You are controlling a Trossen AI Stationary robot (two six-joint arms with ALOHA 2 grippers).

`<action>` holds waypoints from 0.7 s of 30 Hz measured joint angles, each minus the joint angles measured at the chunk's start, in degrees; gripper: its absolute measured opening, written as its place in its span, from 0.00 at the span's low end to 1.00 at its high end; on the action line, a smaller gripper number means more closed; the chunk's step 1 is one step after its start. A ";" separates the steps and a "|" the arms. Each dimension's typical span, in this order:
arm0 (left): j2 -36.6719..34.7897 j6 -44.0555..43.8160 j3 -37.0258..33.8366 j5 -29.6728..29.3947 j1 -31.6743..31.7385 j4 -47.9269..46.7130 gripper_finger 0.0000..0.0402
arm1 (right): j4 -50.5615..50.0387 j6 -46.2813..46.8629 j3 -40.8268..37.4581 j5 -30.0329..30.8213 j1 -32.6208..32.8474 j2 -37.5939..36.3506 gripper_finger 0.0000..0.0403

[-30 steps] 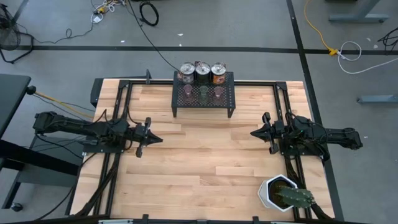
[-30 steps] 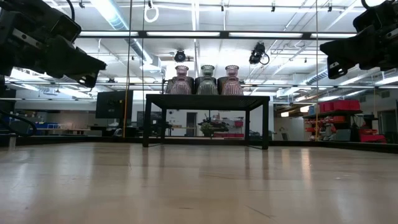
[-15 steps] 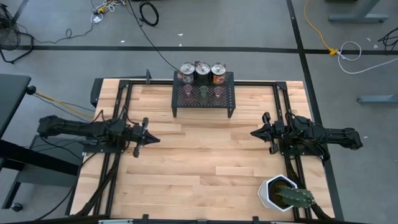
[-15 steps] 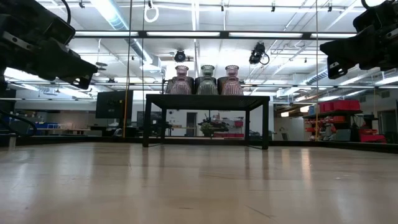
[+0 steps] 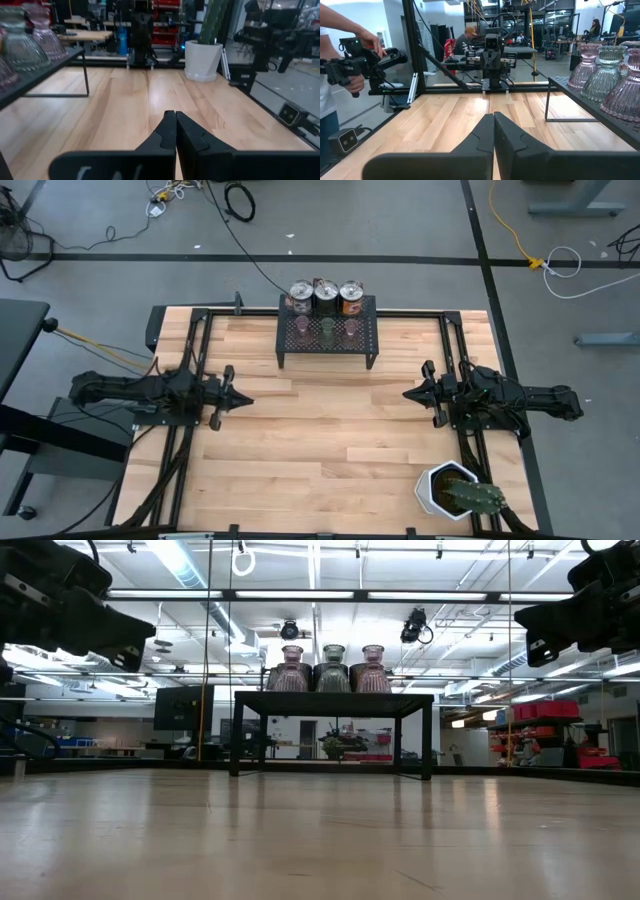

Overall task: Pick & Place candle stick holders
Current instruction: Return to Home Position

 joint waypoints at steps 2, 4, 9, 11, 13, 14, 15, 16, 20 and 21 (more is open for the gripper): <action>-1.11 0.00 0.00 -0.29 0.00 -0.15 0.00 | 0.00 -0.02 0.00 0.00 0.00 0.00 0.02; -2.25 -0.04 0.00 -0.38 0.00 -0.24 0.00 | 0.00 -0.01 0.00 -0.01 0.00 0.00 0.02; -4.75 -0.04 0.00 -1.91 0.00 -0.57 0.00 | -0.02 -0.02 0.00 -0.02 0.00 0.00 0.02; -5.51 0.04 0.00 -3.11 0.00 -0.71 0.00 | -0.02 -0.01 0.00 -0.02 -0.01 0.00 0.02; -5.50 0.02 0.00 -3.72 0.02 -0.72 0.00 | -0.02 0.00 0.00 0.00 0.00 0.00 0.02; -5.46 0.02 0.00 -3.75 0.02 -0.72 0.00 | -0.01 -0.01 0.00 -0.01 -0.01 0.00 0.02; -5.45 0.02 0.00 -3.75 0.00 -0.73 0.00 | -0.01 -0.01 0.00 -0.01 -0.01 0.00 0.02; -5.45 0.04 0.00 -3.78 0.00 -0.72 0.00 | -0.01 -0.01 0.00 -0.01 0.00 0.00 0.02; -5.45 0.04 -0.01 -4.10 0.00 -0.62 0.02 | 0.00 -0.01 0.00 -0.02 -0.01 0.00 0.02; -5.45 0.00 -0.02 -4.08 0.00 -0.53 0.03 | -0.01 -0.02 0.00 -0.02 0.00 0.00 0.02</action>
